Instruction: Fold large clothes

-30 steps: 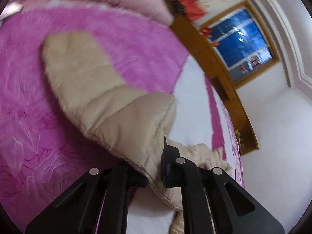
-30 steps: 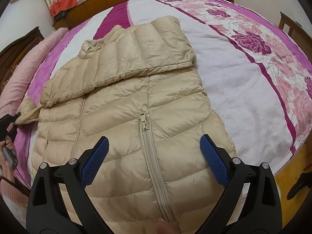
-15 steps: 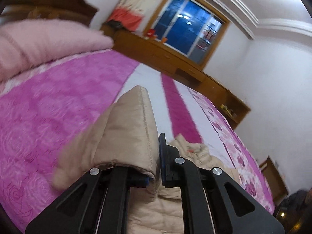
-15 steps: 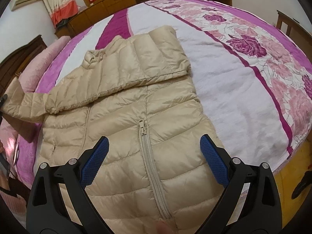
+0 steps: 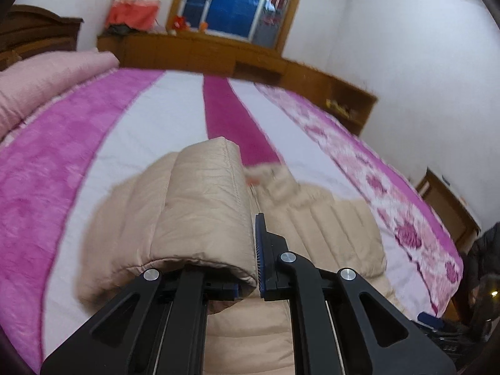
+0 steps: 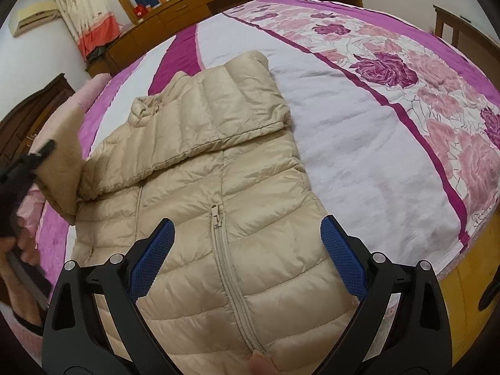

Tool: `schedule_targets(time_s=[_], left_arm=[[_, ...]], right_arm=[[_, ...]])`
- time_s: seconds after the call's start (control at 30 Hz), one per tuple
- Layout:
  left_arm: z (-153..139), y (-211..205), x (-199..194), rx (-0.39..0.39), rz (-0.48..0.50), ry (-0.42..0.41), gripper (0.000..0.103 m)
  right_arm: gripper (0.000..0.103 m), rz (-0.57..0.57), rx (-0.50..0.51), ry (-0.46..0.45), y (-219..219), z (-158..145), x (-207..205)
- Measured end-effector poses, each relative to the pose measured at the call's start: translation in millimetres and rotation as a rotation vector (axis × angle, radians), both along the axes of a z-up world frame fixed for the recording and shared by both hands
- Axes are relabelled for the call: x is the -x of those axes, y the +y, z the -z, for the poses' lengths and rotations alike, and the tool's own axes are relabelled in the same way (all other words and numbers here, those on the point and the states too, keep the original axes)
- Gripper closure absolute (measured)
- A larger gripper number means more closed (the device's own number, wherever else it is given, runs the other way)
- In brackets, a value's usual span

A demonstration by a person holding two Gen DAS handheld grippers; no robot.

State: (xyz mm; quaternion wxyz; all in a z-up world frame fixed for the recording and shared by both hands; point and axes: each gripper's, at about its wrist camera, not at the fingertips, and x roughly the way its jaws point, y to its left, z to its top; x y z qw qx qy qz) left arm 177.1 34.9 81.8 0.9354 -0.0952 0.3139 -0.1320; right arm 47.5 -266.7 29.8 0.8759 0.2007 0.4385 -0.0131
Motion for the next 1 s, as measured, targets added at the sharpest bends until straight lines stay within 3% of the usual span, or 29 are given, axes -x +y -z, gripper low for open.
schedule_targets(time_s=[0.2, 0.47, 0.57, 0.73, 1.0], left_arm=[[48.1, -22.2, -21.0, -0.018, 0.023, 0.121, 0.093], [90.7, -32.2, -33.8, -0.066, 0.021, 0.248, 0.083], [93.9, -29.7, -34.2, -0.032, 0.017, 0.266, 0.073], [85.0, -36.6, -21.9, -0.023, 0.046, 0.271, 0.033], [64.1, -35.9, 8.6, -0.078, 0.031, 0.283, 0.022]], right_arm=[[0.009, 0.018, -0.015, 0.007, -11.0, 6.0, -1.4], [0.009, 0.028, -0.037, 0.029, -18.7, 17.4, -5.4], [0.009, 0.023, -0.039, 0.032, -18.3, 19.1, -6.4], [0.009, 0.021, -0.036, 0.032, -17.6, 19.3, -7.3], [0.009, 0.015, -0.007, 0.026, -14.1, 14.5, -6.9]])
